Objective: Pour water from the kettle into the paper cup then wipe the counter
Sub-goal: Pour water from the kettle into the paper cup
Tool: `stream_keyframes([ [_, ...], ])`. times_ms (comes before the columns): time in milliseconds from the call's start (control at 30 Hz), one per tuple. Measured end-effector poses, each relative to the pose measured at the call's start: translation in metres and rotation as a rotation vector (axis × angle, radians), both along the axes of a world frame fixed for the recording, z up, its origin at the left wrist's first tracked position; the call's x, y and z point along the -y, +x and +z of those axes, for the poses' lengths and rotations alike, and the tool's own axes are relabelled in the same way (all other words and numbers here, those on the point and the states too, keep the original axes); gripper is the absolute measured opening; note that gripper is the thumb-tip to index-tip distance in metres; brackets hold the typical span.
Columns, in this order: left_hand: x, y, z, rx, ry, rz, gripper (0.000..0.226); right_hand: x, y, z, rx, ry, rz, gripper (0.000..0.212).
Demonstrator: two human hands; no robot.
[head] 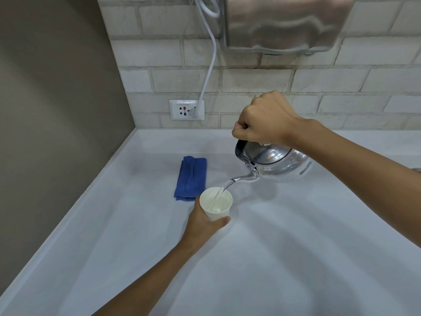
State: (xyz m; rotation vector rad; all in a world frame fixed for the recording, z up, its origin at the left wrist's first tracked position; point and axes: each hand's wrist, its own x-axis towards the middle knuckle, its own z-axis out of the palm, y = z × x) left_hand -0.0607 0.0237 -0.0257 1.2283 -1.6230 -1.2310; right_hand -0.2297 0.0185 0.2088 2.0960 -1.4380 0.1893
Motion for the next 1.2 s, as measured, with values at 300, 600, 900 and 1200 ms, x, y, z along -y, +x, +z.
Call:
stream_keyframes([
  [300,-0.001,-0.001,0.001,-0.008,-0.004,0.004,0.078,0.002,-0.005,-0.001,0.021,-0.007,0.008,0.042],
  [600,0.000,-0.001,0.000,0.003,0.002,0.011,0.080,0.011,-0.023,-0.016,0.218,0.037,-0.054,0.047],
  [900,-0.001,0.000,-0.001,-0.003,0.007,0.005,0.079,0.046,-0.053,-0.044,0.652,0.086,-0.276,0.049],
  [1200,-0.001,0.000,0.002,0.012,0.004,0.006,0.080,0.090,-0.071,-0.068,1.030,0.132,-0.514,0.034],
])
